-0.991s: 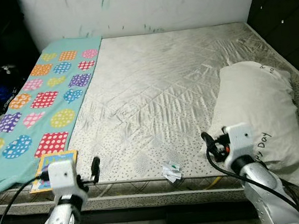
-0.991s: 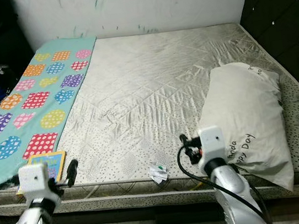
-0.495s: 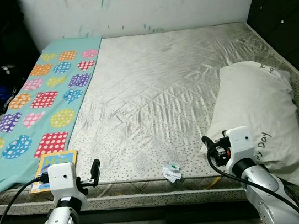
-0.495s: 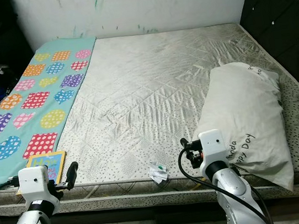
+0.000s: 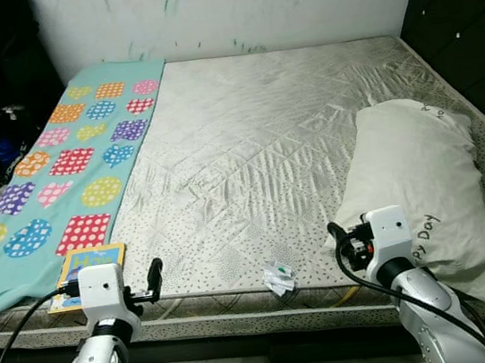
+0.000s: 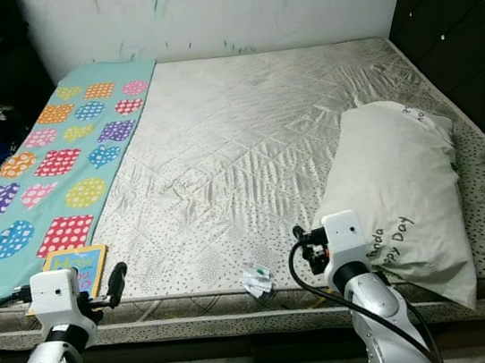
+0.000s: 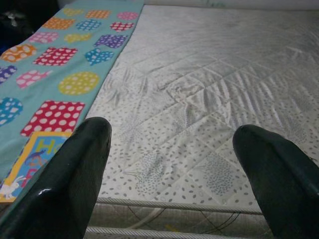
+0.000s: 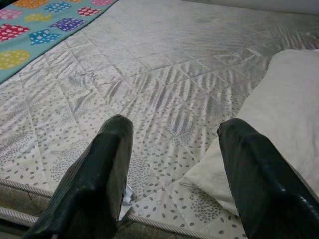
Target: Clean up the room
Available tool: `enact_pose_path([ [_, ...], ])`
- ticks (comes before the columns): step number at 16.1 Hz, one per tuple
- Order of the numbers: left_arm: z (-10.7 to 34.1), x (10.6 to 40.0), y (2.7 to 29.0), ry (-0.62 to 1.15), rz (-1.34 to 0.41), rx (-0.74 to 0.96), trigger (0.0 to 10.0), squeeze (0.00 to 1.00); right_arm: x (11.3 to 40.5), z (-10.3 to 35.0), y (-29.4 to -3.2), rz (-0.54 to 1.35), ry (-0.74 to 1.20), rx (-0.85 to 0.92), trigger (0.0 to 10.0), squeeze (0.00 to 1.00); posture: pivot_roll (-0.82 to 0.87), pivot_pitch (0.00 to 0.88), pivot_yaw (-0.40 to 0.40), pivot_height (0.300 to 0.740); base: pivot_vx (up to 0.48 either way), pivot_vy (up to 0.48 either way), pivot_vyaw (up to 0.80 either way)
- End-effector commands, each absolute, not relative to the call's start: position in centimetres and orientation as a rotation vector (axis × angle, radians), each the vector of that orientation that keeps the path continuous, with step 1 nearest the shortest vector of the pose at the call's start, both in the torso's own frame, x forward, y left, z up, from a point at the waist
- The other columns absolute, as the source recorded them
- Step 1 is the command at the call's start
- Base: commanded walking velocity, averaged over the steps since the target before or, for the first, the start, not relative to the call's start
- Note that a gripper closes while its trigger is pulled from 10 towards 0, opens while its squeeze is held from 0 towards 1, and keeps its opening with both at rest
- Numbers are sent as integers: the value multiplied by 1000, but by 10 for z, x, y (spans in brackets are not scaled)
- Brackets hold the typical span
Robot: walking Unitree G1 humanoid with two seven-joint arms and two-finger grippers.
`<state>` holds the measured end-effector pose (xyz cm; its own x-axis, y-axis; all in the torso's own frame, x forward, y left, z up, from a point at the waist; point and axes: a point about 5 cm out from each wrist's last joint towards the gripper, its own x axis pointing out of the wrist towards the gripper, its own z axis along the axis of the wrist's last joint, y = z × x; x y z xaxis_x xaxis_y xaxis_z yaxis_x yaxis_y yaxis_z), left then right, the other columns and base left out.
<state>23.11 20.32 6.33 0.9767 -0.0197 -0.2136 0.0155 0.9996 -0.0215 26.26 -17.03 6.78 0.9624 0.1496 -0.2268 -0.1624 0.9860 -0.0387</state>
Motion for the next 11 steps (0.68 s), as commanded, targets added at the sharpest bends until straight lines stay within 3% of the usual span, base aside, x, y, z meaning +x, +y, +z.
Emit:
enact_pose_path([
  [1,65,232,204,215,-27,-10,10000,0,263,71,-171,156,217,-66,10000,0,-156,0,5,740,0,0,0],
  [11,65,232,204,215,-27,-10,10000,0,263,71,-171,156,217,-66,10000,0,-156,0,5,740,0,0,0],
])
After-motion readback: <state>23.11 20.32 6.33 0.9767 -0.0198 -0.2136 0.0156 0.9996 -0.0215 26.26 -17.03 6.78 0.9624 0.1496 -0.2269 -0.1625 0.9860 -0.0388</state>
